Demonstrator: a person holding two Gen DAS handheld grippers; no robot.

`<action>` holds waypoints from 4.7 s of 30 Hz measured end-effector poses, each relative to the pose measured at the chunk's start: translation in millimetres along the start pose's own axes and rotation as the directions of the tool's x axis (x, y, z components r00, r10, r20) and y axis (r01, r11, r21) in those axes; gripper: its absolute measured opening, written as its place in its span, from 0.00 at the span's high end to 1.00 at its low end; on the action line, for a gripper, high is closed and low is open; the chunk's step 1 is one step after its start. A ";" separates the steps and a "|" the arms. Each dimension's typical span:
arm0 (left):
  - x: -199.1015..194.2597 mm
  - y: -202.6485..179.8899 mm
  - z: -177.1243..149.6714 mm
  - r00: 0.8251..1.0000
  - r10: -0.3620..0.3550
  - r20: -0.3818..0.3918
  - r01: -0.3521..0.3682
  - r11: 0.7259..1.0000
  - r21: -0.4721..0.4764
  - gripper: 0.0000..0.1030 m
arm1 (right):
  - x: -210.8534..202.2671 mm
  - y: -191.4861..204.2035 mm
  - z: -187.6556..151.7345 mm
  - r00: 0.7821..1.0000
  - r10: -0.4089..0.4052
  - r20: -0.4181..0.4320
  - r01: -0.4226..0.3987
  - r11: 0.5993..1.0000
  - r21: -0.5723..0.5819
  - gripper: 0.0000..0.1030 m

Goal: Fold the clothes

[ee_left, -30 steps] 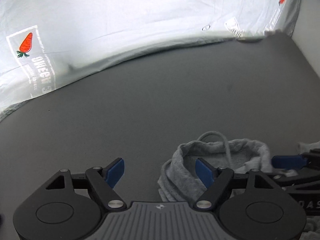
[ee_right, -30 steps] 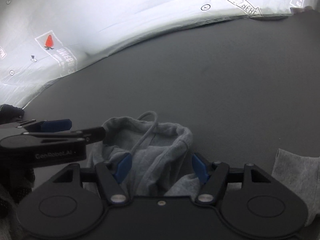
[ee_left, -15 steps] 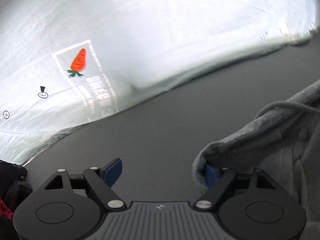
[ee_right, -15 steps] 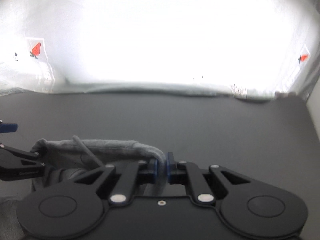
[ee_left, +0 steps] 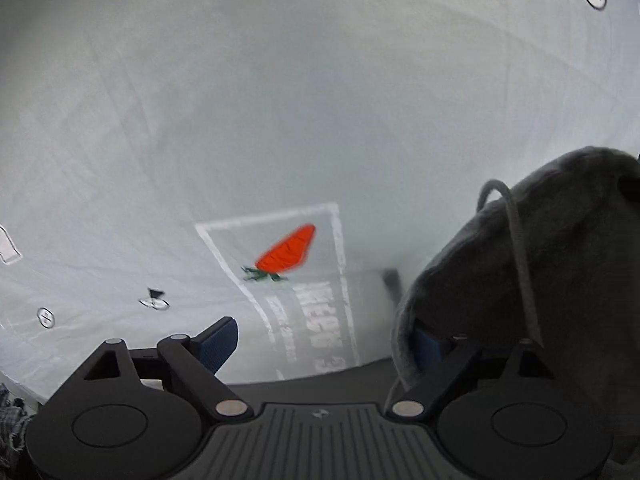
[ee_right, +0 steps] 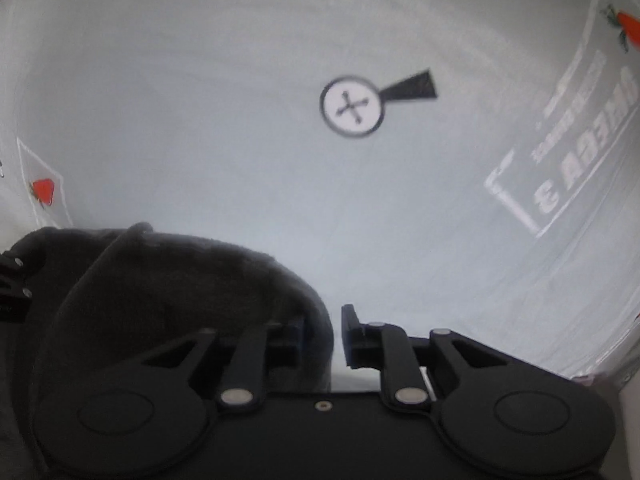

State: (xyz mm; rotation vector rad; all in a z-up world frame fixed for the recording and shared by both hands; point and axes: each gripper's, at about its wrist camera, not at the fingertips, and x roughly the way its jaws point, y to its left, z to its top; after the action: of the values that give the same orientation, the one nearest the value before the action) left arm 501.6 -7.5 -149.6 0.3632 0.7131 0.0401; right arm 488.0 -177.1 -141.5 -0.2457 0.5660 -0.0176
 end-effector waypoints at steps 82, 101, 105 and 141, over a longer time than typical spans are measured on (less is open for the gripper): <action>-318.2 -161.4 -231.6 0.907 -0.259 -0.332 0.204 0.960 -0.193 0.13 | -246.3 -402.2 -397.3 0.932 -0.126 -0.340 0.352 0.542 0.764 0.93; -306.6 -129.1 -248.7 0.906 -0.210 -0.369 0.137 0.967 -0.215 0.13 | -287.7 -380.6 -436.5 0.801 -0.283 -0.528 0.593 0.501 0.630 0.60; -306.9 -97.3 -270.9 0.904 -0.171 -0.393 0.082 0.969 -0.233 0.13 | -286.2 -335.8 -421.0 0.864 -0.157 -0.478 0.475 0.566 0.674 0.53; -369.2 -57.3 -381.0 0.782 -0.493 -0.382 0.400 0.866 -0.299 0.90 | -404.0 -118.2 -347.8 0.851 0.225 -0.474 -0.072 0.945 0.319 0.86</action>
State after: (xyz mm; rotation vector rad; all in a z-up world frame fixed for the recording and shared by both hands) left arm -29.5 -0.8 -201.0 -0.0311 1.2339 -0.2677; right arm -32.6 -336.4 -183.8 0.1020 1.0988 -0.0129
